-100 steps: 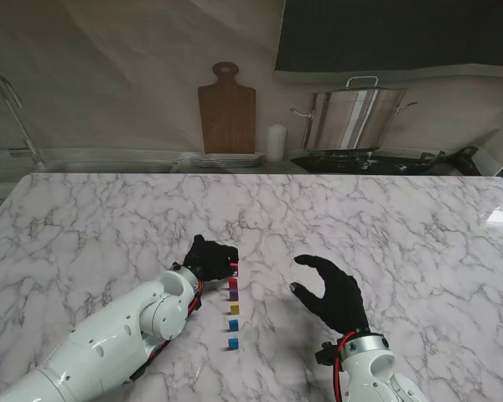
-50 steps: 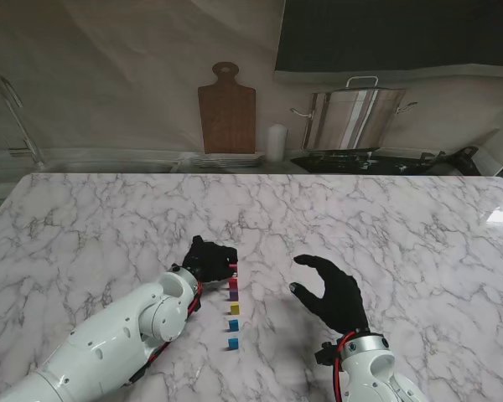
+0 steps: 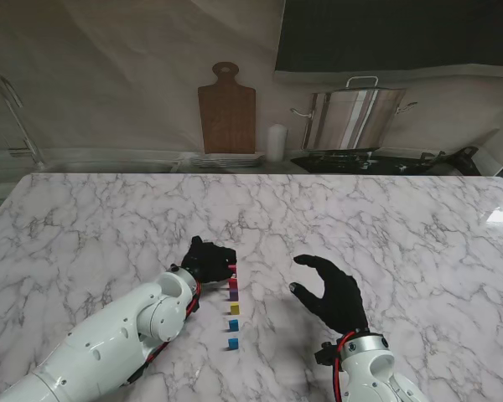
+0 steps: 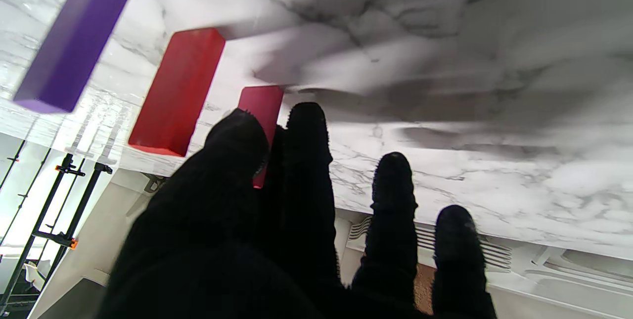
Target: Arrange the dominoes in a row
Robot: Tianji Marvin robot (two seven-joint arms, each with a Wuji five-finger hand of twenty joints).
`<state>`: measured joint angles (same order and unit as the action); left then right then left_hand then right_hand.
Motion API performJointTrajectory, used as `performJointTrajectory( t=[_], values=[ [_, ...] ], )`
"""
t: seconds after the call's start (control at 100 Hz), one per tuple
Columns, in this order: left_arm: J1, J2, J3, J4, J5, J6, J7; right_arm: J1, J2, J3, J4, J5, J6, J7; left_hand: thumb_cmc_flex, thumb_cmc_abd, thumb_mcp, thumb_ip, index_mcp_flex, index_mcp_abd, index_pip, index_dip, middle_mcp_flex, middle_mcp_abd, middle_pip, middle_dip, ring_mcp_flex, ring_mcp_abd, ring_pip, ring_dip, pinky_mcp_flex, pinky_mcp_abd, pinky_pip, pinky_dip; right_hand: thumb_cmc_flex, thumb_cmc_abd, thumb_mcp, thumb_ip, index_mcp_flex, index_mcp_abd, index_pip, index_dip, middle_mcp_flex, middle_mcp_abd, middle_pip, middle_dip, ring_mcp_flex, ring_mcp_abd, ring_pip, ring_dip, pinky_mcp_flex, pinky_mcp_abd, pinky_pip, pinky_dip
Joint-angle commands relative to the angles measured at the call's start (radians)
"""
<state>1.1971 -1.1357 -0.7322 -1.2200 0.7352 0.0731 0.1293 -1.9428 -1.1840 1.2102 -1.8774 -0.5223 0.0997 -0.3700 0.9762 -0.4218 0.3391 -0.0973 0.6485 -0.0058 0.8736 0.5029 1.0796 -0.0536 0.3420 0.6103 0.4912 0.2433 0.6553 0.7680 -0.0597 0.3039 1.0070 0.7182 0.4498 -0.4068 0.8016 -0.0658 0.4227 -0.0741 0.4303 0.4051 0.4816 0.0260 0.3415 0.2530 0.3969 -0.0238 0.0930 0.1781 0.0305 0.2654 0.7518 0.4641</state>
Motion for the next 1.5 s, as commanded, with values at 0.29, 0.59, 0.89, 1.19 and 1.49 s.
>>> performJointTrajectory(
  t=[0.29,0.59,0.89,1.19,1.49],
  values=[
    [-0.001,0.006,0.0,-0.006,0.006,-0.005,-0.032,-0.001,-0.001,-0.003,0.004,0.0,0.002,-0.001,0.004,-0.001,-0.003,0.032,0.006,0.034,-0.021,0.01,-0.018,-0.009,0.034,0.004,-0.032,0.018,-0.012,0.017,-0.037,0.002,-0.003,0.013,-0.003,0.012,-0.004,0.022,0.014,0.007,-0.001,0.016,0.011,0.003,0.008,0.007,0.003,-0.002,0.008,0.011,0.005,0.005,0.01,0.019],
    [-0.004,0.001,0.007,0.0,0.002,0.007,-0.017,0.0,-0.002,-0.004,0.005,0.001,0.002,-0.001,0.022,0.026,-0.007,0.027,0.058,0.023,0.074,-0.005,0.057,-0.028,0.077,-0.045,-0.002,-0.006,0.012,0.02,-0.016,-0.006,0.015,0.028,-0.003,0.014,-0.005,0.022,0.014,0.009,-0.001,0.016,0.011,0.004,0.008,0.007,0.003,-0.003,0.008,0.011,0.005,0.005,0.01,0.019],
    [-0.008,-0.006,0.012,0.011,-0.008,0.009,0.001,0.0,-0.002,-0.003,0.005,0.001,0.002,-0.002,0.02,0.023,-0.007,0.027,0.065,0.03,0.082,-0.022,0.065,-0.026,0.082,-0.068,0.005,-0.013,0.024,0.024,-0.008,-0.004,0.027,0.029,-0.003,0.012,-0.005,0.023,0.014,0.008,-0.001,0.016,0.01,0.003,0.008,0.007,0.003,-0.002,0.008,0.011,0.005,0.005,0.01,0.019],
    [-0.012,-0.008,0.019,0.018,-0.007,0.004,0.007,-0.001,-0.002,-0.002,0.004,0.001,0.002,-0.001,0.017,0.023,-0.008,0.026,0.054,0.029,0.081,-0.033,0.053,-0.024,0.078,-0.078,-0.001,-0.012,0.024,0.023,-0.014,-0.01,0.027,0.025,-0.003,0.013,-0.004,0.022,0.013,0.009,-0.001,0.016,0.012,0.003,0.008,0.007,0.003,-0.002,0.008,0.011,0.005,0.006,0.01,0.019],
    [-0.009,0.001,0.015,0.004,0.0,0.002,-0.021,-0.002,-0.002,0.0,0.003,0.002,0.003,-0.001,-0.01,0.012,-0.029,0.029,0.016,0.043,0.024,-0.036,-0.014,-0.005,0.087,-0.057,-0.028,0.013,0.009,0.021,-0.034,0.0,0.012,0.018,-0.003,0.012,-0.004,0.022,0.013,0.008,-0.001,0.016,0.011,0.002,0.008,0.007,0.002,0.0,0.008,0.011,0.006,0.005,0.01,0.019]
  ],
)
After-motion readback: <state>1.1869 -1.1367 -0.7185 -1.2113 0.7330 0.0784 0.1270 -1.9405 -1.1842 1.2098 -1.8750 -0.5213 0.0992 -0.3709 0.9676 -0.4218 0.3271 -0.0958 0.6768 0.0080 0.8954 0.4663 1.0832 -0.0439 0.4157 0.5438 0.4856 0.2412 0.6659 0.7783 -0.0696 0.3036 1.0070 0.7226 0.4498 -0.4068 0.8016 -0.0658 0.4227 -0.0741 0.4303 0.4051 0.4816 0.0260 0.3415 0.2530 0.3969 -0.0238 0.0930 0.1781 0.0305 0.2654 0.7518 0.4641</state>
